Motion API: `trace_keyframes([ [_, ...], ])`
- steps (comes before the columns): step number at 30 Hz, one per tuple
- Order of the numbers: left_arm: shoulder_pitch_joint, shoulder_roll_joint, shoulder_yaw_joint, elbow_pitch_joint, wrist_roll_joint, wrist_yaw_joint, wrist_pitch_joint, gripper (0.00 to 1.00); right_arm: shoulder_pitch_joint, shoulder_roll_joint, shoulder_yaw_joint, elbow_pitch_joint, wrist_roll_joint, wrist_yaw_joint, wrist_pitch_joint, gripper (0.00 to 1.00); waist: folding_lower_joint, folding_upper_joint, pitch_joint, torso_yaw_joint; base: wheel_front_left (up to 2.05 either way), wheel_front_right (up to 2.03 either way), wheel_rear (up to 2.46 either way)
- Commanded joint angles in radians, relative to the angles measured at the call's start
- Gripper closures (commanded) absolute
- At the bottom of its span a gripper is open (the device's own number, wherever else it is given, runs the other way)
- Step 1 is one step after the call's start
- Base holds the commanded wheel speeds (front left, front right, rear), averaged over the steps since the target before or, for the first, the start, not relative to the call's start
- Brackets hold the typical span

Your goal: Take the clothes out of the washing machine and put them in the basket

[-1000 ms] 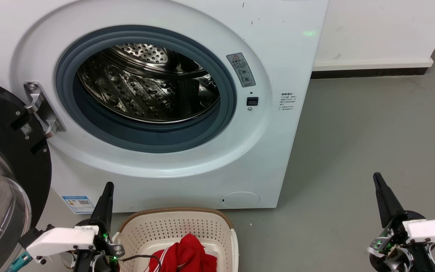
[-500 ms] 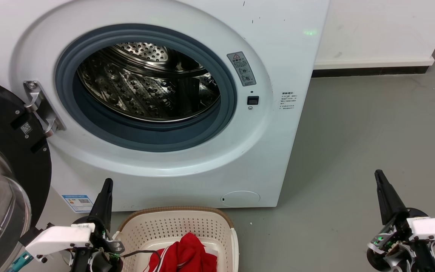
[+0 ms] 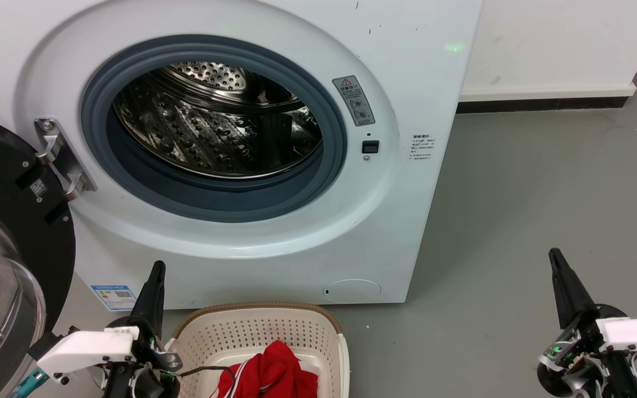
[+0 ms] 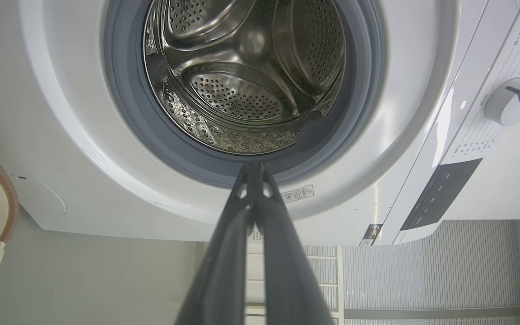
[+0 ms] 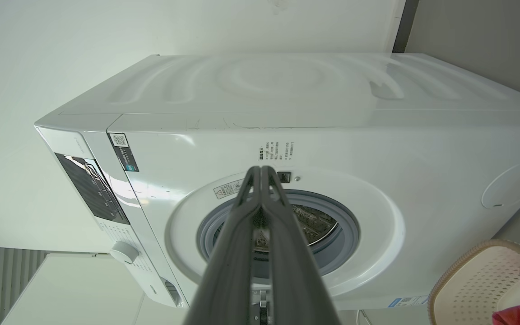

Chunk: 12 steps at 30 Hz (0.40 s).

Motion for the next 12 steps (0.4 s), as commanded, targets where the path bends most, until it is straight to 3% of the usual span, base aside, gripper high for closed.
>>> trace_keyframes([
  [1, -0.005, -0.003, 0.004, 0.000, -0.001, -0.002, 0.005, 1.00, -0.013, 0.001, -0.003, 0.002, -0.003, 0.000, 0.003, 1.00, 0.0000, -0.0001, 0.000, 0.000, 0.00, 0.00, 0.00],
  [12, -0.005, -0.003, 0.004, 0.000, -0.001, -0.002, 0.004, 1.00, -0.013, 0.003, -0.005, 0.002, -0.005, 0.000, 0.004, 1.00, 0.0000, -0.0001, 0.000, 0.000, 0.00, 0.00, 0.00],
])
